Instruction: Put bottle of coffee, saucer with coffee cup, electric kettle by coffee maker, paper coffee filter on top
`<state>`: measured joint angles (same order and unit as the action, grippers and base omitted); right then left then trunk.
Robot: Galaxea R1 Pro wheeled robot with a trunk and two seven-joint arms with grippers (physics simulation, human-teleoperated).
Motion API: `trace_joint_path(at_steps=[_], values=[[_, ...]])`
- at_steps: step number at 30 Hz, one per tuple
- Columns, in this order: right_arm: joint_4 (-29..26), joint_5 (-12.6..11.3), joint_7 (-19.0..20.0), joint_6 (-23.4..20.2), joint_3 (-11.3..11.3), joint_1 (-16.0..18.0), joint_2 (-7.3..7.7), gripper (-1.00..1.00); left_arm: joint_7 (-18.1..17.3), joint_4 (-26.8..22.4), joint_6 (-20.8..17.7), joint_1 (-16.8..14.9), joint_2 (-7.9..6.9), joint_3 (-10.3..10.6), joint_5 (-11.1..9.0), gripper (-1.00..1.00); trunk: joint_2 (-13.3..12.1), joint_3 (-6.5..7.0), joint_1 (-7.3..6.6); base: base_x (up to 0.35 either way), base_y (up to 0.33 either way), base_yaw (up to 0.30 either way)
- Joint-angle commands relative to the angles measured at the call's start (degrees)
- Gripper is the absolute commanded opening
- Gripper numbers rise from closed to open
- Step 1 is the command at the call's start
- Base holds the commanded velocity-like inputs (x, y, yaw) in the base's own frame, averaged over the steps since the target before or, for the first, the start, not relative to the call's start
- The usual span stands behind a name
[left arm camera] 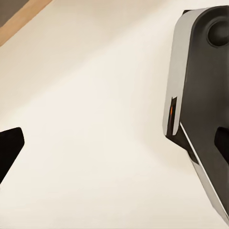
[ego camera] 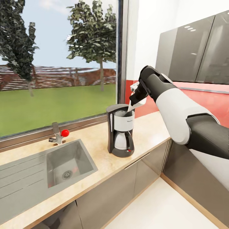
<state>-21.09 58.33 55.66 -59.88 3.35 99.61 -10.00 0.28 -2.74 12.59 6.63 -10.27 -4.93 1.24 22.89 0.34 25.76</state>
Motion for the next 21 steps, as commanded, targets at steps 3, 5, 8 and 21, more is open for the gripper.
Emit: trace_joint_path(at_steps=[3, 5, 8, 21], values=[[-0.1, 0.6, 0.6, -0.1, 0.2, 0.0, 0.0, -1.0, -0.1, -0.1, 0.1, 0.1, -0.03, -0.4, 0.2, 1.0, 0.0, -0.01, 0.02, 0.0, 0.0, 0.0], [-0.1, 0.6, 0.6, -0.1, 0.2, 0.0, 0.0, -1.0, -0.1, 0.0, 0.1, 0.1, -0.07, -0.4, 0.2, 1.0, 0.0, -0.01, 0.02, 0.0, 0.0, 0.0], [0.0, 0.6, 0.6, -0.1, 0.2, 0.0, 0.0, -1.0, 0.0, 0.0, 0.1, 0.1, -0.07, -0.4, 0.2, 1.0, 0.0, -0.01, 0.02, 0.039, 0.0, 0.0], [0.1, 0.6, 0.6, -0.1, 0.2, -0.1, 0.0, -1.0, 0.0, 0.0, 0.0, 0.1, -0.01, -0.2, 0.2, 1.0, 0.0, -0.01, 0.02, 0.043, 0.019, 0.0]])
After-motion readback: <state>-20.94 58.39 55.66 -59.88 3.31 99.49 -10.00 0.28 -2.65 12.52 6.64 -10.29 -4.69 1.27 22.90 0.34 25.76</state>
